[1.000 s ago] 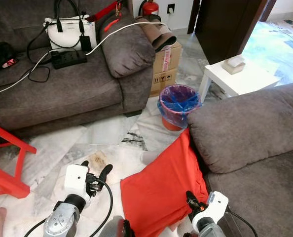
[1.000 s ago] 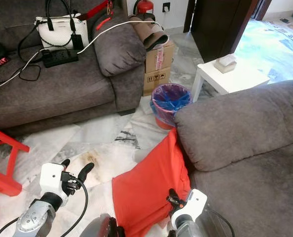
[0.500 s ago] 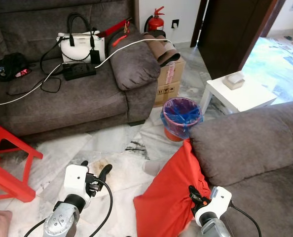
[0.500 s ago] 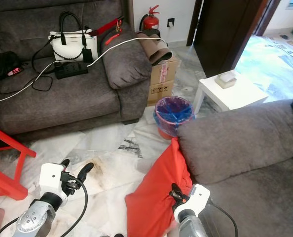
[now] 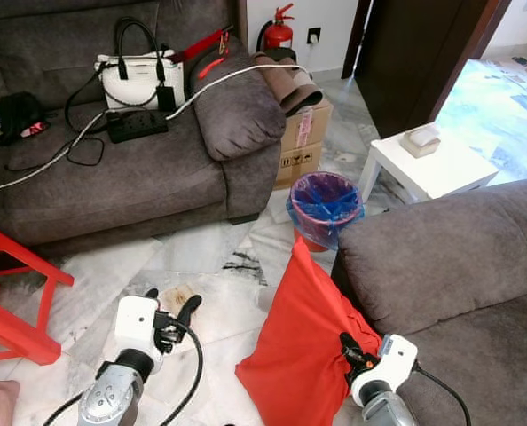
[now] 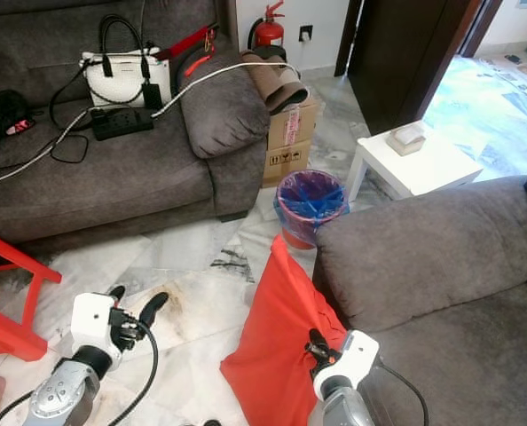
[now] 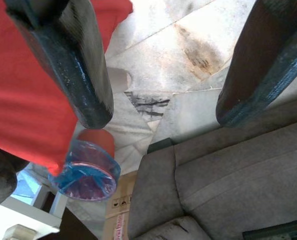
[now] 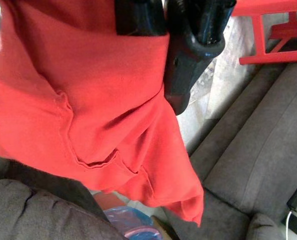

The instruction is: Move the pillow to the sofa from floor

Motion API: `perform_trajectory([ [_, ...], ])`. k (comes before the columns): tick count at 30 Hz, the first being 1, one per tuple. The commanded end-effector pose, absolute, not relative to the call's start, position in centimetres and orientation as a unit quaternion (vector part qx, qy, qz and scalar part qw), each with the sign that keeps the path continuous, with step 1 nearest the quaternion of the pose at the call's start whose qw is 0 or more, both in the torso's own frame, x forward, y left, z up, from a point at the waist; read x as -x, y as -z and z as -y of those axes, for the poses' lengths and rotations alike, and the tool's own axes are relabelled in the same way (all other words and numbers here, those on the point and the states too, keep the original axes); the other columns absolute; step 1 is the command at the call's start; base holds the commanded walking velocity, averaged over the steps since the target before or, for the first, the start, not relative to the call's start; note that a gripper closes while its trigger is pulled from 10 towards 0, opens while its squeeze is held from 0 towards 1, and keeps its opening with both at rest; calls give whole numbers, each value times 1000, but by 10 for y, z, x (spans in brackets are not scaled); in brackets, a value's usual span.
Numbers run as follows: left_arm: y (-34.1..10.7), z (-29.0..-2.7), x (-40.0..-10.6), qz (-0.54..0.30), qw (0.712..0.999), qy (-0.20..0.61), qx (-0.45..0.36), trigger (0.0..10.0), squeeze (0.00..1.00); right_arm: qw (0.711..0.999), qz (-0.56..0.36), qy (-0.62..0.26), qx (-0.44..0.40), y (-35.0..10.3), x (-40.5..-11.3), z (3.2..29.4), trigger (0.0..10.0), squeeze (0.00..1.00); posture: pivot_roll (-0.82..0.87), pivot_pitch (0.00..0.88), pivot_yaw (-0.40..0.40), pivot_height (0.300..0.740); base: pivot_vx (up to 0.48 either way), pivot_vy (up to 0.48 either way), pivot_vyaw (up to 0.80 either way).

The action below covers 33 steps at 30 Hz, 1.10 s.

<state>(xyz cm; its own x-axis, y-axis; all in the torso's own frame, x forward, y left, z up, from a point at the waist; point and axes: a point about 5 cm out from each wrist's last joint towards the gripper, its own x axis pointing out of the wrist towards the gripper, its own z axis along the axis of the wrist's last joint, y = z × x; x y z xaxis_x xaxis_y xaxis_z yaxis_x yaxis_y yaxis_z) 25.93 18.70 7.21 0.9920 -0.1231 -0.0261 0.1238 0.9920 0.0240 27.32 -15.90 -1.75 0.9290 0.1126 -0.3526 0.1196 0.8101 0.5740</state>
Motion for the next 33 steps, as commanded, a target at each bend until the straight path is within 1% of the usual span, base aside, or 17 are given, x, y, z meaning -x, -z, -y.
perform_trajectory([
  [1,-67,-190,-256,-20,998,57,-13,10000,0,942,-143,5,-302,5,-282,166,10000,0,166,168,-3,740,0,0,0],
  [11,-68,-191,-255,-20,998,57,-14,10000,0,942,-145,6,-303,5,-283,166,10000,0,168,168,0,740,0,0,0],
  [18,-67,-191,-255,-26,997,64,-16,10000,0,949,-152,-28,-275,2,-286,164,10000,0,167,166,1,740,0,0,0],
  [19,-66,-191,-255,-31,997,74,-18,10000,0,952,-155,-63,-254,0,-287,162,10000,0,165,166,1,740,0,0,0],
  [23,-64,-193,-254,-39,995,89,-20,10000,0,954,-160,-130,-217,-4,-289,160,10000,0,165,165,1,740,0,0,0],
  [25,-63,-197,-253,-44,995,88,-22,10000,0,950,-167,-198,-174,-7,-288,161,10000,0,164,164,0,740,0,0,0],
  [30,-63,-197,-253,-46,995,91,-21,10000,0,940,-165,-242,-171,-12,-290,165,10000,0,163,163,-1,740,0,0,0],
  [31,-62,-195,-253,-49,994,98,-19,10000,0,934,-166,-270,-165,-14,-289,164,10000,0,161,164,0,740,0,0,0],
  [33,-61,-192,-252,-51,993,106,-17,10000,0,928,-169,-294,-158,-14,-288,162,10000,0,160,164,1,740,0,0,0],
])
